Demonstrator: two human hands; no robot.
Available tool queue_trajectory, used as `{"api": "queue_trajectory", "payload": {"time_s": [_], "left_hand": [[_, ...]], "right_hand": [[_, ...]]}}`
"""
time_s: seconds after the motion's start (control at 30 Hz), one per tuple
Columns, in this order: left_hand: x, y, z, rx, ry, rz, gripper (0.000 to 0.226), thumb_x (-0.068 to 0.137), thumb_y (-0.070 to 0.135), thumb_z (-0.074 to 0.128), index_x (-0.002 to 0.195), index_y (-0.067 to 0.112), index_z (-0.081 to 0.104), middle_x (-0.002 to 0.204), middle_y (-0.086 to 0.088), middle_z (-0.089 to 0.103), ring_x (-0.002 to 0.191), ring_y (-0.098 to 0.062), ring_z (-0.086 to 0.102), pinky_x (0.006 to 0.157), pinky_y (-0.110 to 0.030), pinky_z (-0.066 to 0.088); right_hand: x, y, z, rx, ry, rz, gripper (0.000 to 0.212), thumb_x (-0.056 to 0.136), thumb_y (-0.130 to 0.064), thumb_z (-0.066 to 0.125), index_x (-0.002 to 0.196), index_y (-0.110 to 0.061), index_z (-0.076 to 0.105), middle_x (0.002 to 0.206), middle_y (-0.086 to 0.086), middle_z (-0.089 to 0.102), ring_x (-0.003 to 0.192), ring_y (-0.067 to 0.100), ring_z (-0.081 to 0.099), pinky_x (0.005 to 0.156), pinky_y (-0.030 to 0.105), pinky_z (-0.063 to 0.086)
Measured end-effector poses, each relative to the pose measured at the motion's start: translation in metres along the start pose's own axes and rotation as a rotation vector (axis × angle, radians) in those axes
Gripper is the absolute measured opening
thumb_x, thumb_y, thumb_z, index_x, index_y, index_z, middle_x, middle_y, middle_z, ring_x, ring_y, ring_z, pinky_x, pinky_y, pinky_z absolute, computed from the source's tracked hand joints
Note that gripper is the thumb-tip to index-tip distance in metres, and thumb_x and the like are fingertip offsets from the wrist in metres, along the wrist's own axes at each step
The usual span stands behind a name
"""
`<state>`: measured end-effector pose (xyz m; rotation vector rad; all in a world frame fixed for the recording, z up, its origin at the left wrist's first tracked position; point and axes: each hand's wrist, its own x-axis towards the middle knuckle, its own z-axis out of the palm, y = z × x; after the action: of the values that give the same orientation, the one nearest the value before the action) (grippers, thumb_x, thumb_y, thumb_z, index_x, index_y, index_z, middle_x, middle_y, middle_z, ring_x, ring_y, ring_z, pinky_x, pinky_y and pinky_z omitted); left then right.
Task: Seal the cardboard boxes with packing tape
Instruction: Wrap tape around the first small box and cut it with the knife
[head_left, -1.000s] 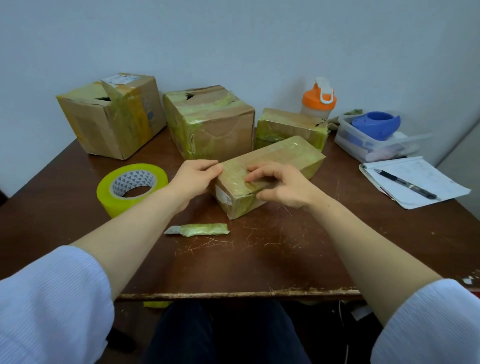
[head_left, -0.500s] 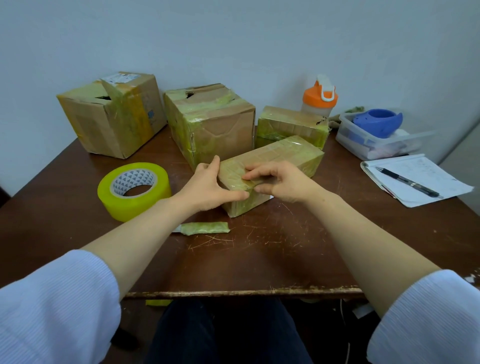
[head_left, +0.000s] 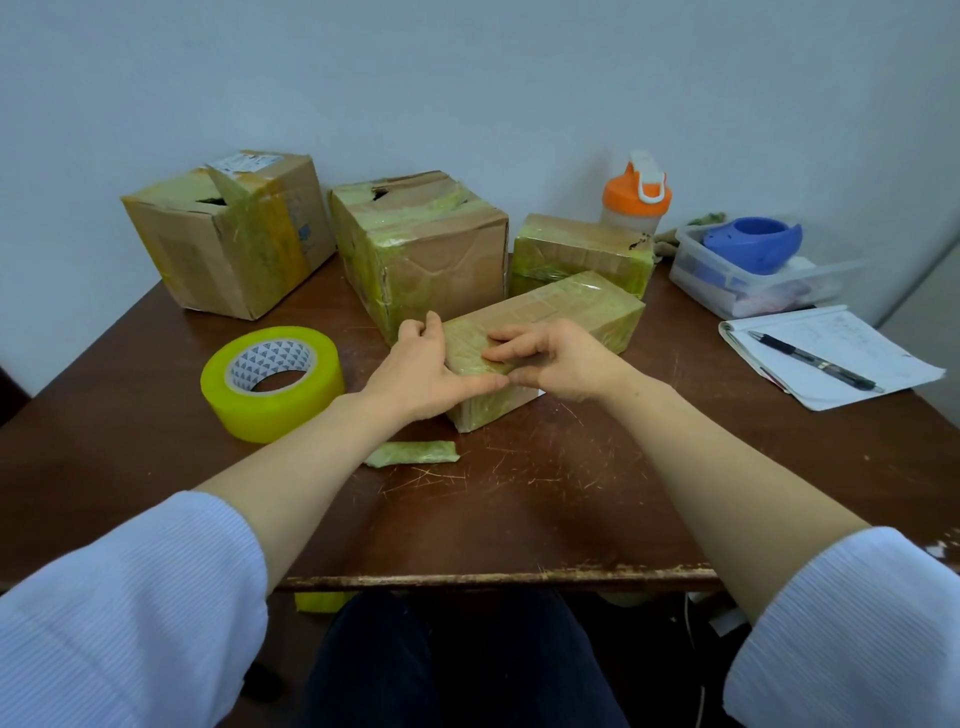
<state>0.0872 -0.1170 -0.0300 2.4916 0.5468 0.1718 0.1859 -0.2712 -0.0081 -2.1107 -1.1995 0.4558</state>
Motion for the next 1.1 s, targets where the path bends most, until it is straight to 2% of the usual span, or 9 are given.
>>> {"api": "queue_trajectory", "payload": {"time_s": [0.13, 0.23, 0.33, 0.4, 0.5, 0.63, 0.8, 0.93, 1.1], "left_hand": [[-0.002, 0.003, -0.004, -0.113, -0.098, -0.058, 0.138, 0.055, 0.08, 0.062, 0.149, 0.009, -0.009, 0.154, -0.005, 0.004, 0.141, -0.022, 0.017, 0.109, -0.03, 0.025], [-0.007, -0.003, -0.014, -0.243, -0.049, -0.061, 0.115, 0.07, 0.07, 0.061, 0.152, 0.015, 0.001, 0.155, -0.003, 0.005, 0.142, -0.019, 0.015, 0.103, -0.022, 0.018], [-0.015, -0.02, -0.03, -0.274, 0.247, -0.028, 0.054, 0.091, 0.028, 0.051, 0.143, 0.016, 0.039, 0.143, -0.008, 0.037, 0.128, -0.021, 0.042, 0.099, -0.027, 0.031], [-0.024, -0.033, -0.039, -0.216, 0.374, -0.035, 0.04, 0.091, 0.014, 0.046, 0.13, 0.013, 0.055, 0.131, -0.009, 0.05, 0.114, -0.022, 0.053, 0.094, -0.029, 0.039], [-0.035, -0.061, -0.052, -0.088, 0.437, -0.092, 0.04, 0.087, 0.006, 0.05, 0.125, 0.01, 0.058, 0.128, -0.012, 0.054, 0.113, -0.025, 0.054, 0.095, -0.03, 0.038], [-0.043, -0.094, -0.063, 0.366, 0.154, -0.27, 0.064, 0.078, 0.029, 0.059, 0.138, 0.011, 0.042, 0.14, -0.014, 0.045, 0.131, -0.032, 0.038, 0.109, -0.041, 0.025], [-0.053, -0.11, -0.064, 0.537, 0.024, -0.236, 0.065, 0.081, 0.033, 0.066, 0.14, 0.025, 0.039, 0.141, -0.004, 0.045, 0.137, -0.025, 0.029, 0.115, -0.044, 0.001], [-0.061, -0.114, -0.069, 0.438, 0.093, -0.182, 0.066, 0.08, 0.037, 0.071, 0.138, 0.023, 0.044, 0.14, -0.008, 0.047, 0.132, -0.029, 0.035, 0.111, -0.039, 0.02], [-0.074, -0.096, -0.081, -0.136, 0.284, -0.093, 0.05, 0.072, 0.025, 0.081, 0.116, 0.008, 0.062, 0.114, -0.013, 0.064, 0.105, -0.027, 0.059, 0.088, -0.038, 0.045]], "right_hand": [[-0.014, -0.01, 0.013, -0.146, 0.291, -0.055, 0.046, 0.082, 0.014, 0.047, 0.114, -0.011, 0.068, 0.132, 0.004, 0.057, 0.123, 0.02, 0.05, 0.101, 0.024, 0.038], [-0.034, -0.023, 0.03, -0.14, 0.651, -0.231, 0.039, 0.069, 0.013, 0.045, 0.087, -0.007, 0.073, 0.095, 0.007, 0.069, 0.097, 0.026, 0.059, 0.083, 0.037, 0.048], [-0.043, -0.04, 0.046, -0.14, 0.553, -0.35, 0.031, 0.066, 0.005, 0.046, 0.072, -0.009, 0.072, 0.077, 0.003, 0.068, 0.08, 0.026, 0.061, 0.07, 0.038, 0.05], [-0.042, -0.05, 0.058, -0.148, 0.357, -0.342, 0.028, 0.07, 0.0, 0.049, 0.075, -0.011, 0.074, 0.079, 0.001, 0.07, 0.082, 0.024, 0.062, 0.073, 0.039, 0.051], [-0.033, -0.057, 0.079, -0.232, 0.099, -0.31, 0.028, 0.082, -0.004, 0.054, 0.101, -0.014, 0.073, 0.103, 0.001, 0.069, 0.099, 0.021, 0.061, 0.085, 0.038, 0.049], [-0.018, -0.062, 0.105, -0.505, -0.064, -0.185, 0.041, 0.094, -0.023, 0.05, 0.135, -0.024, 0.05, 0.135, 0.0, 0.052, 0.122, 0.023, 0.047, 0.096, 0.038, 0.044], [-0.013, -0.07, 0.118, -0.715, 0.0, -0.079, 0.036, 0.095, -0.028, 0.05, 0.13, -0.021, 0.053, 0.119, 0.007, 0.054, 0.111, 0.03, 0.053, 0.071, 0.033, 0.039], [-0.001, -0.079, 0.123, -0.653, 0.006, 0.036, 0.038, 0.095, -0.03, 0.052, 0.127, -0.008, 0.05, 0.121, 0.013, 0.05, 0.111, 0.032, 0.053, 0.079, 0.038, 0.046], [0.021, -0.091, 0.118, -0.261, 0.299, 0.041, 0.036, 0.1, -0.028, 0.04, 0.129, -0.008, 0.049, 0.126, 0.015, 0.052, 0.117, 0.031, 0.049, 0.092, 0.037, 0.04]]}}
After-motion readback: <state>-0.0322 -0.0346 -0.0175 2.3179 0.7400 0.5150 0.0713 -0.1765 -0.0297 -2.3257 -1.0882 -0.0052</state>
